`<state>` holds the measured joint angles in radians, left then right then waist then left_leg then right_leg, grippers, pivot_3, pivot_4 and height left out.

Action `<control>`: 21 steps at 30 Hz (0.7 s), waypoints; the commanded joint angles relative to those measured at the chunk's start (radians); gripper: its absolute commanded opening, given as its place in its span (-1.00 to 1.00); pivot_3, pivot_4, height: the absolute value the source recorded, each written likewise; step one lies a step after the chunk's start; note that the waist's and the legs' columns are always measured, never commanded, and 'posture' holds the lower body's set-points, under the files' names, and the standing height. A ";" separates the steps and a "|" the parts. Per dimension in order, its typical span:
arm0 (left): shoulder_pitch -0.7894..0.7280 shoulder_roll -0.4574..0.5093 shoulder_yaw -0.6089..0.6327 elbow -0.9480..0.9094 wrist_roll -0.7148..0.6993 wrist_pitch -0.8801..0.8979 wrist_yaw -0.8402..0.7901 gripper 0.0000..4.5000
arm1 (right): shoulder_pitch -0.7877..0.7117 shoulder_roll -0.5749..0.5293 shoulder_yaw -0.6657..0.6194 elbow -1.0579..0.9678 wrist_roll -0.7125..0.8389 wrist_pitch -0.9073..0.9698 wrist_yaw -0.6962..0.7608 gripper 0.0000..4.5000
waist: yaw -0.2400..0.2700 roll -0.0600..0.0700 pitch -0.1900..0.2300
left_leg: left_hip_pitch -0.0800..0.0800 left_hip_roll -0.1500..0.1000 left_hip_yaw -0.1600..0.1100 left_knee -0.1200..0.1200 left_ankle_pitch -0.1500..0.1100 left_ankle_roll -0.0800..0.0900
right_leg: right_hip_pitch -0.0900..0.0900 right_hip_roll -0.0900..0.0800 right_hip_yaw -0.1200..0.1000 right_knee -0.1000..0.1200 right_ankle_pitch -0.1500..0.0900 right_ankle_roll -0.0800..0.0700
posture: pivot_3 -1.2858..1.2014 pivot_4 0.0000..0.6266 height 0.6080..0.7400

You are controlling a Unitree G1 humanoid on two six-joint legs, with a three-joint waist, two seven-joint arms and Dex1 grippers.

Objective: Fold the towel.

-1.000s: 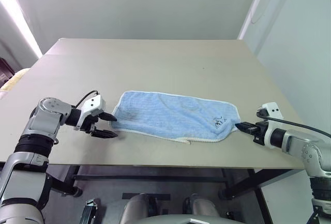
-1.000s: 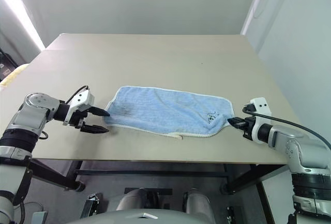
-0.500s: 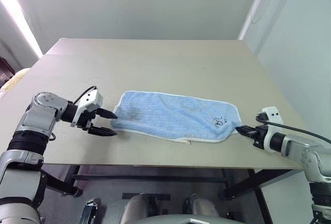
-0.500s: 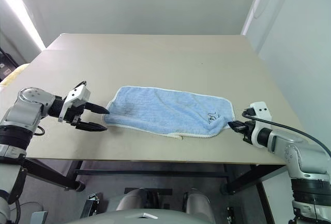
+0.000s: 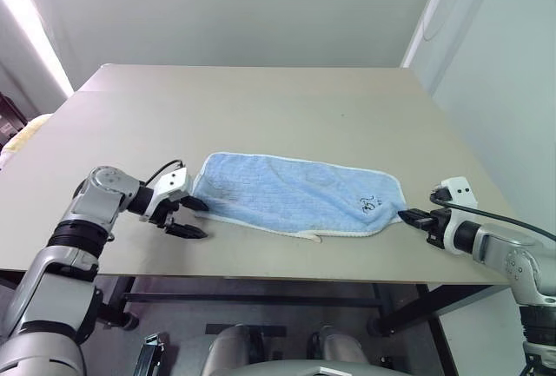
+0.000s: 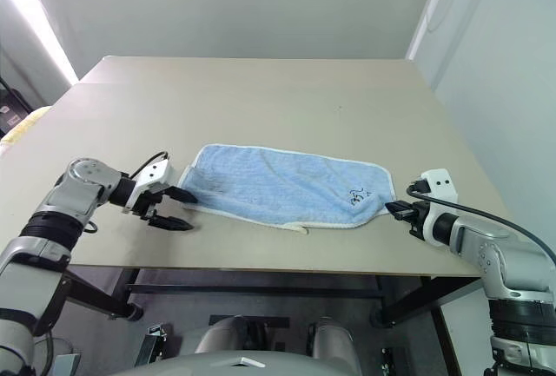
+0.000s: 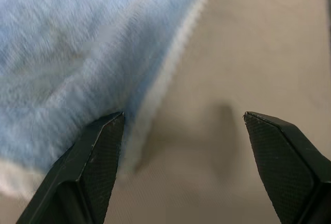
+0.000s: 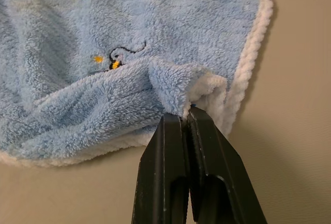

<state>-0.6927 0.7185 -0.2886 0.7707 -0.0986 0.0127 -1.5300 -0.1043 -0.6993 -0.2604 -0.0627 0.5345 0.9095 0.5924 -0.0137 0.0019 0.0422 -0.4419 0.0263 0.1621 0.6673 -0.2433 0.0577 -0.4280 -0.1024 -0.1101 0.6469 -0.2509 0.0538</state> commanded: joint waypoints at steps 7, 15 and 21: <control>-0.044 0.000 0.019 0.082 0.055 -0.028 0.010 0.74 | -0.023 0.006 -0.013 -0.007 -0.013 -0.018 -0.007 -1.00 | -0.003 0.000 0.000 | 0.000 0.001 0.000 0.000 0.000 0.000 | 0.001 0.002 0.000 0.001 0.000 0.000 | 0.03 -1.00 0.92; -0.155 -0.082 0.005 0.321 0.171 -0.139 0.192 0.74 | -0.041 0.018 0.007 0.022 -0.039 -0.021 -0.021 -1.00 | 0.003 0.000 -0.001 | 0.002 0.001 -0.001 0.002 0.000 0.000 | 0.003 0.001 -0.001 0.001 0.001 0.001 | 0.03 -1.00 0.92; -0.179 -0.105 -0.009 0.379 0.214 -0.139 0.151 0.57 | -0.057 0.024 0.001 0.033 -0.046 -0.012 -0.038 -1.00 | 0.003 0.004 -0.003 | 0.002 0.001 -0.001 0.002 0.000 0.000 | 0.003 0.001 -0.002 0.001 0.001 0.001 | 0.03 -1.00 0.92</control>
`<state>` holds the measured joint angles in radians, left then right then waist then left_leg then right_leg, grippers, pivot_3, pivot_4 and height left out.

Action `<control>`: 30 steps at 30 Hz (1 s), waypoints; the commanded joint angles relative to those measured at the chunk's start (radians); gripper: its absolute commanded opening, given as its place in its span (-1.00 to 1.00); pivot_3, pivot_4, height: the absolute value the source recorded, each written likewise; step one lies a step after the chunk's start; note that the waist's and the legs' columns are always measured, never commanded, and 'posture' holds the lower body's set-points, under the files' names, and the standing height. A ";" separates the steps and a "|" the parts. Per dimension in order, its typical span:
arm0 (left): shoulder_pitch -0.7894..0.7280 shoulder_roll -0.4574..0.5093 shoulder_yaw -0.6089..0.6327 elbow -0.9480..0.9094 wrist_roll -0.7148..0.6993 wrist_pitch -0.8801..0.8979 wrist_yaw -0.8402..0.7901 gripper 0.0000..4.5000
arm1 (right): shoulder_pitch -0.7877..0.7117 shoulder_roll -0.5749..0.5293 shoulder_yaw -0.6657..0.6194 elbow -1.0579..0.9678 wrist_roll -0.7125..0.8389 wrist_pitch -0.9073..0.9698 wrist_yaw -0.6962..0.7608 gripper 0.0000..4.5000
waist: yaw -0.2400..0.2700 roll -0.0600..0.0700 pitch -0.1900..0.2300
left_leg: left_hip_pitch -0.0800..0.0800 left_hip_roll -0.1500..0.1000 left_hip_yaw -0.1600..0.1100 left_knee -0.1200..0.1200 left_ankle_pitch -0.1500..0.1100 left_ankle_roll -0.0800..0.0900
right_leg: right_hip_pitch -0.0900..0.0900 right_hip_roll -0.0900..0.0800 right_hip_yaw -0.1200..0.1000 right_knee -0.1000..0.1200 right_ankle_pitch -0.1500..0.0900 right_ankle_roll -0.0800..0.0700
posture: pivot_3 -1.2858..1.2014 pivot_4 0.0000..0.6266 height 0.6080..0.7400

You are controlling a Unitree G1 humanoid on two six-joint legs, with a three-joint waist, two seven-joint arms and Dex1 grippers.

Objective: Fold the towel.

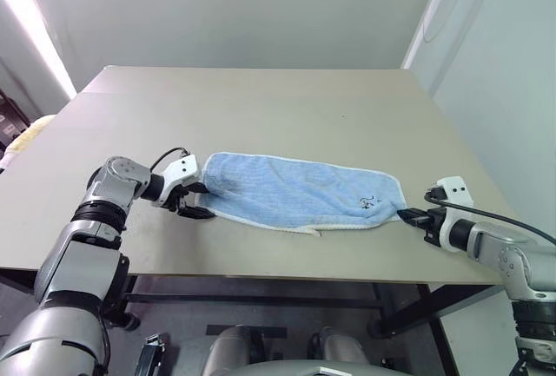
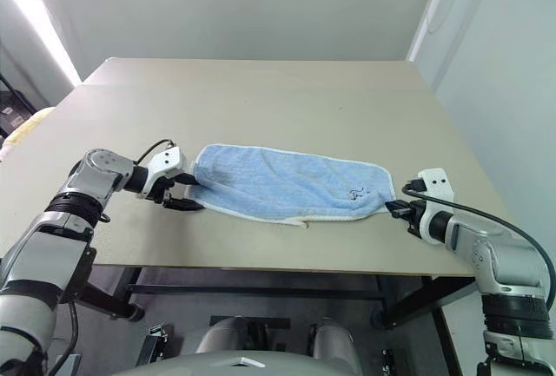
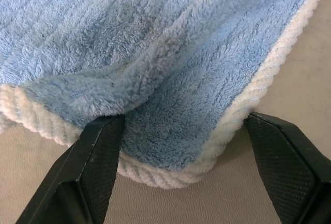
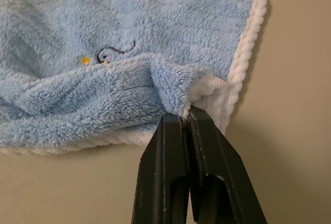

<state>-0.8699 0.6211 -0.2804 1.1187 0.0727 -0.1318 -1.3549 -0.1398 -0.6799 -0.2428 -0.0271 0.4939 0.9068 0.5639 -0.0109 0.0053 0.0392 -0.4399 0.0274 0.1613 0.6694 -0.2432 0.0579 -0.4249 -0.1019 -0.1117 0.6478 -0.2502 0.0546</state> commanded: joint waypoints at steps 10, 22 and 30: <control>0.008 0.021 0.013 0.015 0.030 0.037 -0.156 -0.83 | -0.055 0.011 -0.017 0.050 -0.035 -0.035 -0.032 -1.00 | -0.006 0.000 -0.001 | 0.000 0.000 0.000 0.000 0.000 0.001 | 0.000 0.000 0.000 0.000 0.000 0.000 | 0.03 -1.00 0.92; -0.032 0.079 0.149 -0.079 -0.064 0.175 -0.154 -1.00 | -0.076 0.003 -0.100 -0.013 0.032 -0.065 0.009 -1.00 | -0.007 0.000 0.000 | -0.002 0.000 0.000 0.000 0.001 0.003 | -0.001 0.001 0.000 0.001 0.000 0.000 | 0.03 -1.00 0.92; -0.185 0.043 0.270 0.002 -0.134 0.279 0.002 -1.00 | -0.294 0.035 -0.163 0.081 0.097 -0.041 -0.030 -1.00 | -0.006 -0.001 0.001 | -0.003 0.001 0.000 0.004 0.000 0.003 | -0.001 0.001 0.000 0.002 0.000 0.001 | 0.03 -1.00 0.92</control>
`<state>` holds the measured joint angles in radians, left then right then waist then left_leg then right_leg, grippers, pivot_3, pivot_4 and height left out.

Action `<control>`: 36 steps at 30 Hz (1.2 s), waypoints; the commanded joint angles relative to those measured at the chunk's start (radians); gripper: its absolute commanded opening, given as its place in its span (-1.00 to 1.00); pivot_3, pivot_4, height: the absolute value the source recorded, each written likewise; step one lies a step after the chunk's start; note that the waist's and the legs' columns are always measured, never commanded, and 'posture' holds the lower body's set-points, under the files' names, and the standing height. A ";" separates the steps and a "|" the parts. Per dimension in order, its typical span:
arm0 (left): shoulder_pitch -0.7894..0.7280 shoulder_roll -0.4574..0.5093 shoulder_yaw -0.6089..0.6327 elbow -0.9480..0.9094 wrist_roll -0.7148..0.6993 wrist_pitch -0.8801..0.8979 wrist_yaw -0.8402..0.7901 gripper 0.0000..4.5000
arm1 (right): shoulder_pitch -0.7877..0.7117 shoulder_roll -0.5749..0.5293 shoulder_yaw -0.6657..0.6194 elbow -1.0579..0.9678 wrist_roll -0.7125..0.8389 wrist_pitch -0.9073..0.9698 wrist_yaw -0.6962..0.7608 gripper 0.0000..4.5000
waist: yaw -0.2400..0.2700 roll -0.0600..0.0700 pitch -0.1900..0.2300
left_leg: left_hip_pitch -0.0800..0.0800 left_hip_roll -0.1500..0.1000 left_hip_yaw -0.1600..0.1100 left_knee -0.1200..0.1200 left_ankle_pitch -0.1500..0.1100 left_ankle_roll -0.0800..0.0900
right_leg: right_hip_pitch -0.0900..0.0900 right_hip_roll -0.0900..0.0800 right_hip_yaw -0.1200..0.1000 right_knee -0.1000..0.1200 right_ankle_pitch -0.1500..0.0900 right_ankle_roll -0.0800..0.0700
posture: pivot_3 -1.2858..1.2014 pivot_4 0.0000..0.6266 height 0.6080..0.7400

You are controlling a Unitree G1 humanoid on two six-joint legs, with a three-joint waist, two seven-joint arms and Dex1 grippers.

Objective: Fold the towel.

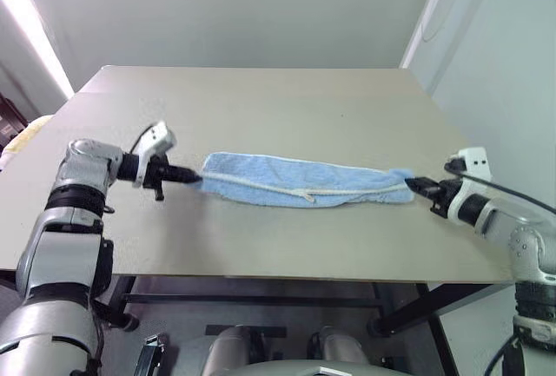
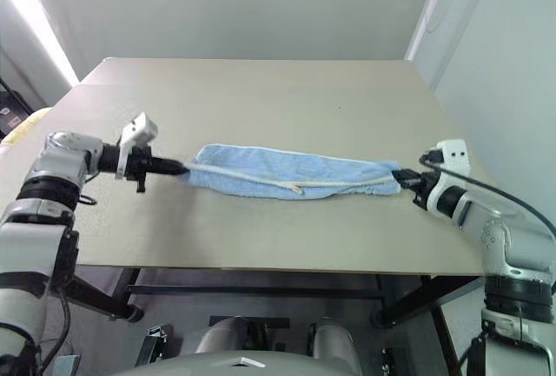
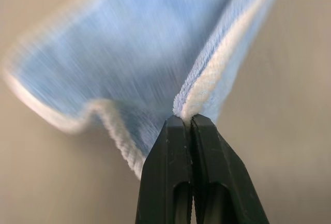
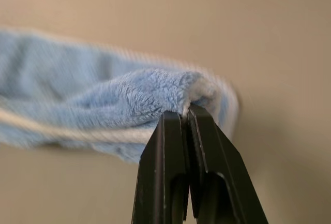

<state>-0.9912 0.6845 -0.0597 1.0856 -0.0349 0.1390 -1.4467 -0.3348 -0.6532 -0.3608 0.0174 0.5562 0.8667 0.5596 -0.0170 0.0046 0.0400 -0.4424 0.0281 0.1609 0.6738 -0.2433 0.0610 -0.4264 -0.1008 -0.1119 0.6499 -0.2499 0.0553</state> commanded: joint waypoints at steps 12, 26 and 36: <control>-0.322 -0.089 0.109 0.227 0.071 -0.287 0.763 -1.00 | -0.611 0.028 -0.001 0.480 -0.045 -0.092 -0.088 -1.00 | -0.001 -0.001 0.003 | -0.011 0.000 0.001 0.008 0.001 0.003 | -0.005 0.000 0.000 0.008 0.003 0.005 | 0.03 -1.00 0.92; -0.010 0.145 0.065 0.068 0.054 -0.316 0.069 -1.00 | -0.078 -0.067 -0.049 0.004 0.130 0.284 0.044 -1.00 | -0.025 -0.001 0.003 | -0.013 0.002 0.002 0.010 -0.003 0.005 | -0.006 0.000 0.000 0.006 0.001 0.003 | 0.03 -1.00 0.92; 0.419 0.274 0.124 -0.375 -0.087 -0.080 -0.065 -1.00 | 0.403 -0.132 -0.169 -0.440 0.436 0.447 0.217 -1.00 | -0.024 -0.002 0.003 | -0.006 0.002 0.000 0.009 -0.004 0.005 | -0.002 -0.001 0.000 0.001 0.002 0.002 | 0.03 -1.00 0.92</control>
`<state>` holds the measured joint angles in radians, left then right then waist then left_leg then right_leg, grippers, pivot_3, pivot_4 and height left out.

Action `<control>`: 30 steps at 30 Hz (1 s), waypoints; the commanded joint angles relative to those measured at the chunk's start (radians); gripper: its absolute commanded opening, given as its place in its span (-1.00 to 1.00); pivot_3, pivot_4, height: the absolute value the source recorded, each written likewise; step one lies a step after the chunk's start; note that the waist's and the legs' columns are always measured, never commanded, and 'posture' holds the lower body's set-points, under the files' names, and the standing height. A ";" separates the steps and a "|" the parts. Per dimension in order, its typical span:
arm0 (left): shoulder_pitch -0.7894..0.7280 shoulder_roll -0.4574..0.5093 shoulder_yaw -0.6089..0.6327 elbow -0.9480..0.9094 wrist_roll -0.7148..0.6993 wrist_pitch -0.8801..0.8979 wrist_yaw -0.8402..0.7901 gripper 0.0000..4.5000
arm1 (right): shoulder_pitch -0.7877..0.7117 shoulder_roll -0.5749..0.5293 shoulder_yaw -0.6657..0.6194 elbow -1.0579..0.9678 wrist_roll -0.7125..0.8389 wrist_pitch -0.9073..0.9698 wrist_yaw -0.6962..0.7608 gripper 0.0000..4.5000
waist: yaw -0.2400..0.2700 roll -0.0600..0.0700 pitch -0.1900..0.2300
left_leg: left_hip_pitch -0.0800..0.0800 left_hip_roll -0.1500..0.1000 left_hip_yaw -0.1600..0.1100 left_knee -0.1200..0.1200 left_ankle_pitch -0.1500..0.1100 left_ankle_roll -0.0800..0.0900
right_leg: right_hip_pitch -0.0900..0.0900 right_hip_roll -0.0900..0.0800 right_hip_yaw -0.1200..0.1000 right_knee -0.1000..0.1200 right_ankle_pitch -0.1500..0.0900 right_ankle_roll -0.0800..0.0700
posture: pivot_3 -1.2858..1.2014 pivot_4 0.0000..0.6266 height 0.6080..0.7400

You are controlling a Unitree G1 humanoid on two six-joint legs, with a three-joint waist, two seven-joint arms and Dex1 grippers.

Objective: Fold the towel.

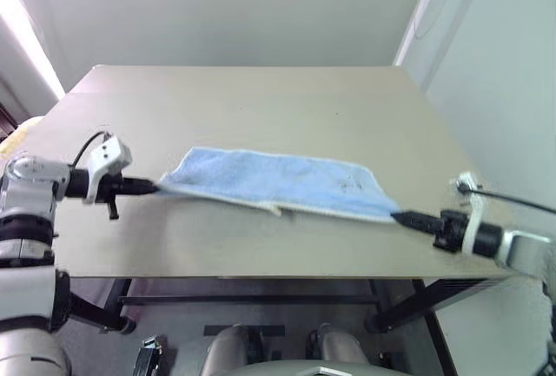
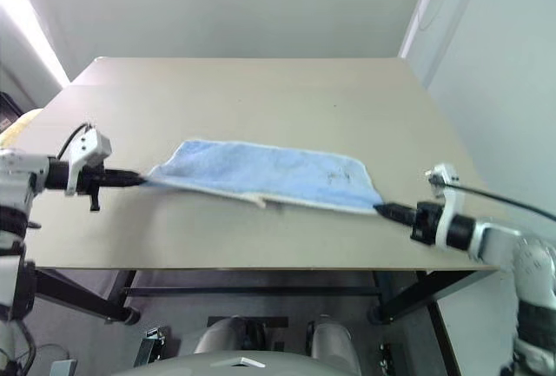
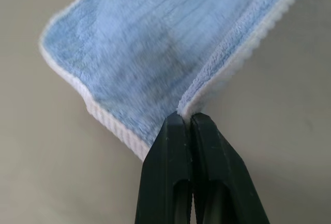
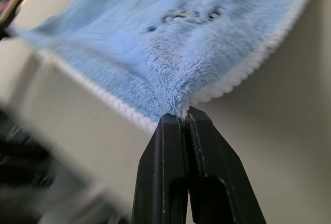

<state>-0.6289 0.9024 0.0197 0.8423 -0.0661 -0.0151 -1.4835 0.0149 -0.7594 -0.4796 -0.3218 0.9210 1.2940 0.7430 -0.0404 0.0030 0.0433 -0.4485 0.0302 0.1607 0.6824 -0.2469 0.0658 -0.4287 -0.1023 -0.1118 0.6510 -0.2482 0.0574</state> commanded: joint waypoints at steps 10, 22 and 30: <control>0.257 0.159 0.053 -0.315 -0.122 0.154 -0.091 -1.00 | 0.173 -0.086 -0.063 -0.154 0.181 0.007 0.054 -1.00 | 0.017 -0.001 -0.002 | 0.009 0.000 0.008 -0.027 0.001 -0.003 | 0.003 0.000 0.000 -0.021 0.002 -0.001 | 0.03 -1.00 0.92; -0.080 -0.065 -0.060 0.038 -0.025 0.112 0.015 -1.00 | -0.216 0.038 0.099 0.243 0.080 -0.072 -0.083 -1.00 | 0.023 -0.001 -0.004 | 0.004 0.000 0.010 -0.027 0.008 -0.008 | 0.000 0.001 -0.001 -0.019 0.004 -0.002 | 0.03 -1.00 0.92; -0.240 -0.107 -0.072 0.271 0.037 0.040 0.078 -1.00 | -0.325 0.057 0.151 0.433 -0.051 -0.185 -0.080 -1.00 | 0.024 -0.001 -0.003 | 0.005 0.002 0.009 -0.015 0.001 -0.001 | 0.001 0.001 -0.001 -0.017 0.007 0.001 | 0.03 -1.00 0.92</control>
<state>-0.8284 0.7983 -0.0511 1.0899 -0.0455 0.0516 -1.4198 -0.2744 -0.7090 -0.3325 0.0930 0.8927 1.1408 0.6554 -0.0165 0.0017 0.0398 -0.4431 0.0320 0.1702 0.6677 -0.2458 0.0645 -0.4272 -0.1018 -0.1131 0.6332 -0.2397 0.0593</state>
